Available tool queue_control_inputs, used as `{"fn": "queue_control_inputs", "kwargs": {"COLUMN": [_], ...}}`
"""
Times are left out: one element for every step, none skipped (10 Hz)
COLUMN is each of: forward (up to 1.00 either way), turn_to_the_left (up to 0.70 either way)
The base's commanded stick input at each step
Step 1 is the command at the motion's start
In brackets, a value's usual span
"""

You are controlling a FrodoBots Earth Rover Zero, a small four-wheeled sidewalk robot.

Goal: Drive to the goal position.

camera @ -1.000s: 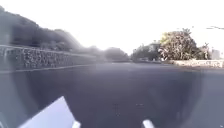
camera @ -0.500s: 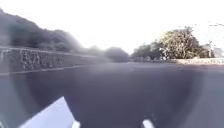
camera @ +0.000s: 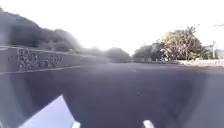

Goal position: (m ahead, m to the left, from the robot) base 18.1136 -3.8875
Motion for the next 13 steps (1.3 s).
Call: {"fn": "queue_control_inputs", "kwargs": {"forward": [0.85,0.85,0.85,0.85,0.85,0.85,0.85,0.85,0.85,0.85,0.85,0.85,0.85], "turn_to_the_left": [-0.34,-0.34,-0.34,0.00,0.00,0.00,-0.20,-0.27,-0.34,-0.06,-0.03,-0.32,-0.28]}}
